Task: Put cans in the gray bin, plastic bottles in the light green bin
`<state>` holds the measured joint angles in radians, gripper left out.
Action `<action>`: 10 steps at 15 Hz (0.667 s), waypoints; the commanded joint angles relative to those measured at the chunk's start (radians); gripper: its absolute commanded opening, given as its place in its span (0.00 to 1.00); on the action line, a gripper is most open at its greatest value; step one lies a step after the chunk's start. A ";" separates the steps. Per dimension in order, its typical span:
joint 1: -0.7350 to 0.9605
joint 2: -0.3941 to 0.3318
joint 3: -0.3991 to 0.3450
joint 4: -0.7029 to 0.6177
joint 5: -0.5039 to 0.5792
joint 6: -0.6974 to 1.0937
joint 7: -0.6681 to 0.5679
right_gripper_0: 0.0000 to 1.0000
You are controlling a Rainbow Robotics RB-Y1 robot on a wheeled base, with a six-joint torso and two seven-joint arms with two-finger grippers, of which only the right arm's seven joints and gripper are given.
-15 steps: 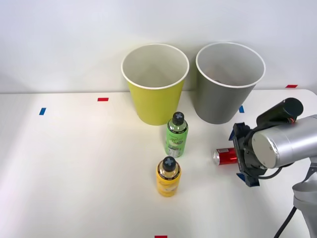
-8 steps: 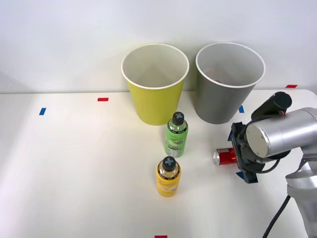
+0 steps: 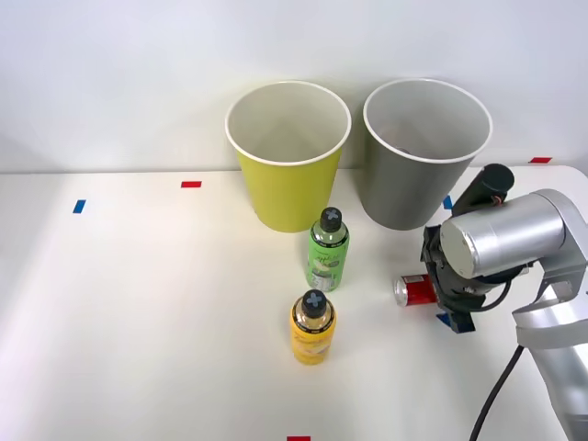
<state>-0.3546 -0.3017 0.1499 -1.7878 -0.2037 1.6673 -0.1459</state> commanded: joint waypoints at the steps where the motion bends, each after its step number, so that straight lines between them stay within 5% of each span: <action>1: 0.002 -0.011 0.019 0.001 0.009 0.000 0.006 1.00; 2: 0.003 -0.013 0.022 0.001 0.009 0.000 0.011 0.93; 4: 0.002 -0.013 0.034 0.001 0.021 0.000 0.019 0.13; 5: 0.003 -0.014 0.050 0.001 0.043 -0.001 0.023 0.00; 10: 0.003 -0.024 0.071 0.001 0.058 0.000 0.043 0.00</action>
<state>-0.3514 -0.3242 0.2204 -1.7868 -0.1473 1.6672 -0.1086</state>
